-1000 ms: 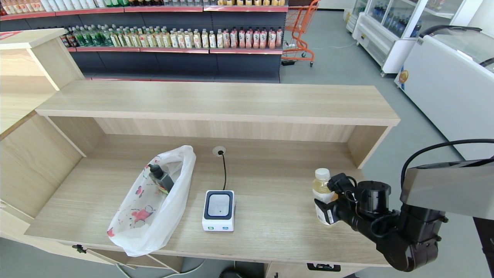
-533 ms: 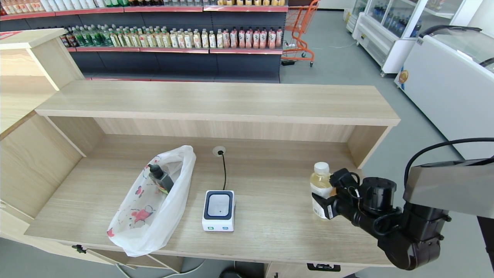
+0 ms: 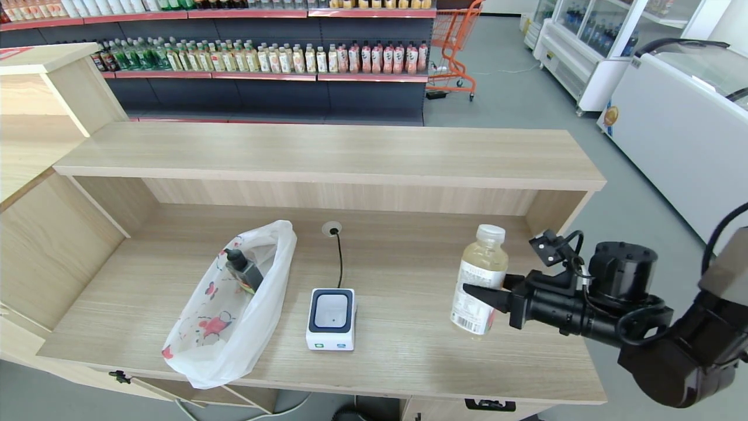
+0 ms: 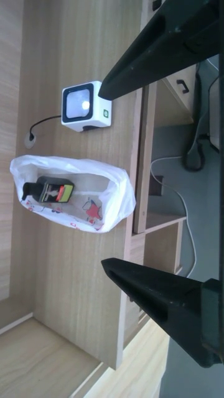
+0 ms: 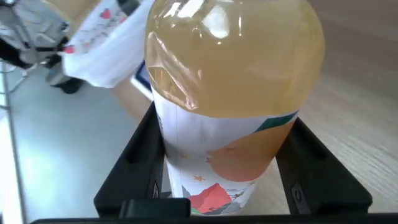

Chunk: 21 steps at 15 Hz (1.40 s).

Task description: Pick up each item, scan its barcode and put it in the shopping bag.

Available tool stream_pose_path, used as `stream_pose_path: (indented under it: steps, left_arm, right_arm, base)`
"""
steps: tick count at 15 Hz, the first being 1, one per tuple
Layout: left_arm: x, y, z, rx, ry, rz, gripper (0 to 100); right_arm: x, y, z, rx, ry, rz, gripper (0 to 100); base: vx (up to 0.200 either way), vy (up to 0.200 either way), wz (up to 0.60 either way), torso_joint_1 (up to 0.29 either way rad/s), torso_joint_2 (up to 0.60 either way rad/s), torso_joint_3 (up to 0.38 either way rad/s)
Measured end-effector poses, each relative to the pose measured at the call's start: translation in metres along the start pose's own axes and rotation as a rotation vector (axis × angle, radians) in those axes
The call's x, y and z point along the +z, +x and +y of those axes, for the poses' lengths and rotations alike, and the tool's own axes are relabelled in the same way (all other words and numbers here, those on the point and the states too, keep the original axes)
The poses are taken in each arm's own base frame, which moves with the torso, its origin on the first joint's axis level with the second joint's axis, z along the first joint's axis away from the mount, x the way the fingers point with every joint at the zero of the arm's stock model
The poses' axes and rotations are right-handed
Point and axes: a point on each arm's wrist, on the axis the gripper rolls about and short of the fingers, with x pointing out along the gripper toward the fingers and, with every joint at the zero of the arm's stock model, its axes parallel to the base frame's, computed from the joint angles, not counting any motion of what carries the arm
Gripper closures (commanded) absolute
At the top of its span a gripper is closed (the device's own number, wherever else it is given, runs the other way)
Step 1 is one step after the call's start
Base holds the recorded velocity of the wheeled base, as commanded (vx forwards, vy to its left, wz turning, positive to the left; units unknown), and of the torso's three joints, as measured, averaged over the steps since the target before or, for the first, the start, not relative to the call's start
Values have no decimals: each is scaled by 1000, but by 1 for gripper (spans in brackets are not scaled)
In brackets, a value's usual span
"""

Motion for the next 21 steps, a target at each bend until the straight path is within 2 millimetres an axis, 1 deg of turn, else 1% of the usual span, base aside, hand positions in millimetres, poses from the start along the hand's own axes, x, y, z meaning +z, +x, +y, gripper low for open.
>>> stream_pose_path:
  steps: [3, 5, 9, 12, 16, 21]
  left_arm:
    - [0, 0, 0, 0, 0, 0, 0]
    - [0, 0, 0, 0, 0, 0, 0]
    - [0, 0, 0, 0, 0, 0, 0]
    - [0, 0, 0, 0, 0, 0, 0]
    - [0, 0, 0, 0, 0, 0, 0]
    - [0, 0, 0, 0, 0, 0, 0]
  right_arm:
    - [27, -18, 25, 199, 31, -10, 100]
    - [42, -26, 43, 304, 67, -29, 100]
    - [60, -28, 68, 409, 35, -66, 100]
    - [64, -31, 77, 448, 81, -62, 100]
    - [71, -36, 82, 467, 148, -63, 100]
    - [81, -48, 90, 491, 132, -94, 100]
  base:
    - [0, 0, 0, 0, 0, 0]
    - [0, 0, 0, 0, 0, 0]
    - [0, 0, 0, 0, 0, 0]
    - [0, 0, 0, 0, 0, 0]
    - [0, 0, 0, 0, 0, 0]
    - [0, 0, 0, 0, 0, 0]
